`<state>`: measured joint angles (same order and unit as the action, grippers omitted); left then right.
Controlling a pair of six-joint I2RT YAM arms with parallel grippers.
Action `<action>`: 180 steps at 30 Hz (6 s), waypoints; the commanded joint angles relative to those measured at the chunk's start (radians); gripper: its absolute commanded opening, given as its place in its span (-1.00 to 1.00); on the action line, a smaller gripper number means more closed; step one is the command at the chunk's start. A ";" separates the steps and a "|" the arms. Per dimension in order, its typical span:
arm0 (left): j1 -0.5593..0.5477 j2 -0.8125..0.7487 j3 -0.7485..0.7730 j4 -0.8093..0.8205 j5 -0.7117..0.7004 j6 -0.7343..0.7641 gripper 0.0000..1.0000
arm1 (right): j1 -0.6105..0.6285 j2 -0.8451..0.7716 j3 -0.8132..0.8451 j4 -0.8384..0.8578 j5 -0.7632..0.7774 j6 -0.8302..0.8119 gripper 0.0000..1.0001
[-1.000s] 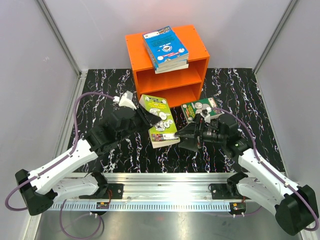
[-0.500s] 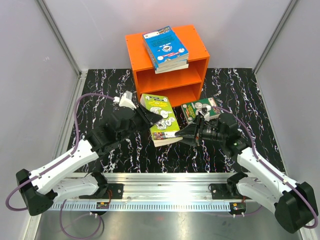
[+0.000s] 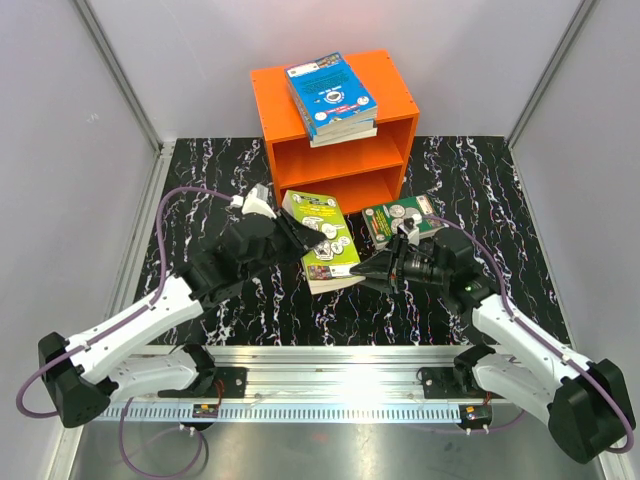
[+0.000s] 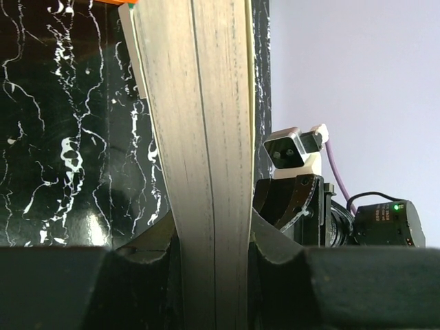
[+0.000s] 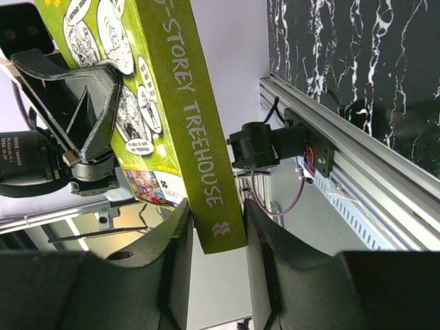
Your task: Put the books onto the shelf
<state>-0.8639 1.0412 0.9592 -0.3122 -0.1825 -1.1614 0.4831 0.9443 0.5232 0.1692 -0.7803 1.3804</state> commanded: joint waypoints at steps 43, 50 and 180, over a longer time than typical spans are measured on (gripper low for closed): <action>-0.023 -0.495 -0.186 -0.564 -0.150 -0.110 0.72 | -0.163 0.606 0.259 0.473 0.154 -0.121 -1.00; -0.023 -0.507 -0.189 -0.602 -0.144 -0.127 0.71 | -0.170 0.859 0.274 0.734 0.164 0.002 -1.00; -0.023 -0.685 -0.327 -0.689 -0.143 -0.241 0.61 | -0.515 0.821 0.571 -0.179 0.487 -0.376 0.88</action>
<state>-0.8871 0.3573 0.6437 -1.0290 -0.3256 -1.4113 -0.0334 1.8275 1.1255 -0.1520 -0.2344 0.9455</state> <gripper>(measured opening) 0.802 0.947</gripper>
